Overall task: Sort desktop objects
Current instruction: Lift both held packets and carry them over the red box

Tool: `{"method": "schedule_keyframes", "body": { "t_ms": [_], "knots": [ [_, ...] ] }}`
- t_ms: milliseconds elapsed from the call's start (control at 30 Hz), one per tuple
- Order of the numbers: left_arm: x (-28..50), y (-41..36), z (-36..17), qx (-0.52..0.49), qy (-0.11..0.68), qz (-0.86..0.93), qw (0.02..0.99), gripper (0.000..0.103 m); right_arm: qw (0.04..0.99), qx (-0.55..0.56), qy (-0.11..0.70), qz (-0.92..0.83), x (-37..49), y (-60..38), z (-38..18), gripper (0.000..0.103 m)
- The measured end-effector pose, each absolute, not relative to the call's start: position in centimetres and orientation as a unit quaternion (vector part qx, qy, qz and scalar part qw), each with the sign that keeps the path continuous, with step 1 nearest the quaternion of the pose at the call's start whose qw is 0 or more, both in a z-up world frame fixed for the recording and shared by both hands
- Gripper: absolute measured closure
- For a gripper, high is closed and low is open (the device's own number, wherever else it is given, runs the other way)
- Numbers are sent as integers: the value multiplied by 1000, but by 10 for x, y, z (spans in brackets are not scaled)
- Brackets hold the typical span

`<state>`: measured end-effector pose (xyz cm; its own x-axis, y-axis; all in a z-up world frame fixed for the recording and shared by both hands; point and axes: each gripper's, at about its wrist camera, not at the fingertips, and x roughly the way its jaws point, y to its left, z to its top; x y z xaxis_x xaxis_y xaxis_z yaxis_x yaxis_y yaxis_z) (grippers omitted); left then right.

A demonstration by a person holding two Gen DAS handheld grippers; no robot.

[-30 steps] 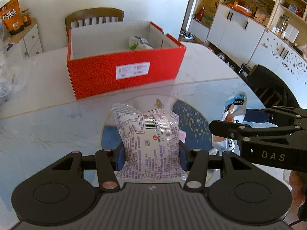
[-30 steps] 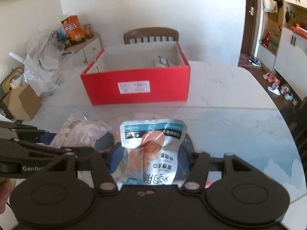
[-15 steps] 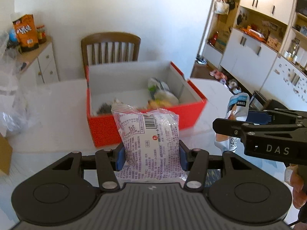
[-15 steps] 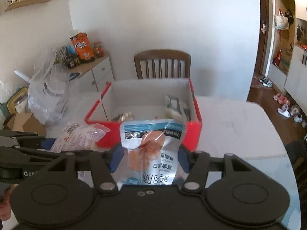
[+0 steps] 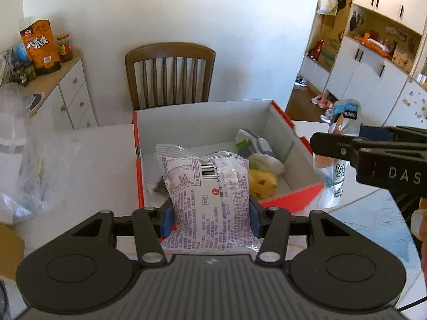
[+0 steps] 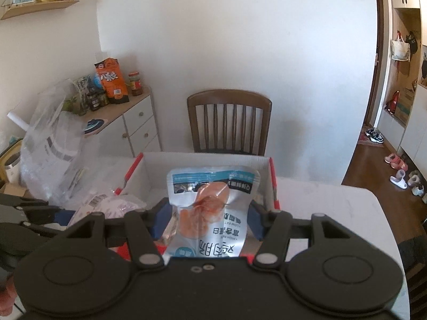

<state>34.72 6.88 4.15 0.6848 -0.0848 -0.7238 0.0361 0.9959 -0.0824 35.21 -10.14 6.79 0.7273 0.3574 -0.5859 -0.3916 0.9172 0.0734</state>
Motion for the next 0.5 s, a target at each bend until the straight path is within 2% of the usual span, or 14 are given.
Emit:
{"method": "schedule_keyframes", "body": {
  "t_ms": [500],
  "knots": [
    [417,73,5,-25,424,-7,905,50,922,-49,337,184,431,-83,33,44]
  ]
}}
